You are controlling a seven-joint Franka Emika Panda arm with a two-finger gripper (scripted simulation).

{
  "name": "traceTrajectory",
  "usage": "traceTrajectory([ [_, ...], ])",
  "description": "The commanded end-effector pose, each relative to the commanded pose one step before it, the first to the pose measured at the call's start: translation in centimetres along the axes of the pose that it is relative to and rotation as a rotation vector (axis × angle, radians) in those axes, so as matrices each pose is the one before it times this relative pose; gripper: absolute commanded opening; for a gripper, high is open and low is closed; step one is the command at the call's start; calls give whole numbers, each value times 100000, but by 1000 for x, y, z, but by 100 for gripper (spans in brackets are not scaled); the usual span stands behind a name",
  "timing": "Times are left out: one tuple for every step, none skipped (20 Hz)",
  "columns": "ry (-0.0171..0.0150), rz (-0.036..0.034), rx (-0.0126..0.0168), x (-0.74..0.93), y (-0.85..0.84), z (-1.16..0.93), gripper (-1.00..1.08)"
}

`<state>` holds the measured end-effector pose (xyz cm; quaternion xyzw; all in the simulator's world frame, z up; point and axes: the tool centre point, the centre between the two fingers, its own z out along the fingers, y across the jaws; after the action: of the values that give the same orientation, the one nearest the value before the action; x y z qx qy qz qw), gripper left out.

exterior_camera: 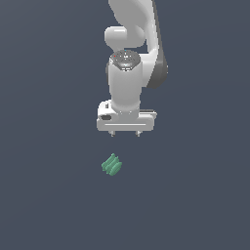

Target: Pick up the object and move it to a goal position.

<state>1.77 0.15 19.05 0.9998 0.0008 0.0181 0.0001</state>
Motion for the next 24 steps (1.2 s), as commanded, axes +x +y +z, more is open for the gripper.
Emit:
traceTrajectory([
  [0,0,0,0,1,0,100],
  [52,-107,-10,10,-30,-25,100],
  [147,-304,-23,29,-79,-69,100],
  [244,-513,-39,47,-134,-117,100],
  [338,-726,-54,63,-185,-163,100],
  [417,-930,-68,74,-230,-204,100],
  [450,-1064,-75,73,-251,-225,100],
  [366,-934,-64,51,-207,-189,100],
  [267,-755,-49,28,-156,-144,100],
  [166,-539,-33,8,-99,-95,100],
  [79,-321,-18,-5,-51,-51,100],
  [13,-119,-5,-10,-14,-14,100],
  [-27,63,5,-7,9,12,100],
  [-68,276,16,6,52,45,100],
  [-67,425,21,26,52,56,100],
  [-62,578,26,51,55,67,100],
  [-62,744,31,74,67,81,100],
  [-66,905,36,95,76,95,100],
  [-75,1066,40,114,86,112,100],
  [-94,1236,44,129,102,133,100],
  [-116,1408,48,143,119,155,100],
  [-135,1579,50,159,135,176,100],
  [-149,1741,50,177,146,195,100],
  [-159,1904,48,197,155,214,100],
])
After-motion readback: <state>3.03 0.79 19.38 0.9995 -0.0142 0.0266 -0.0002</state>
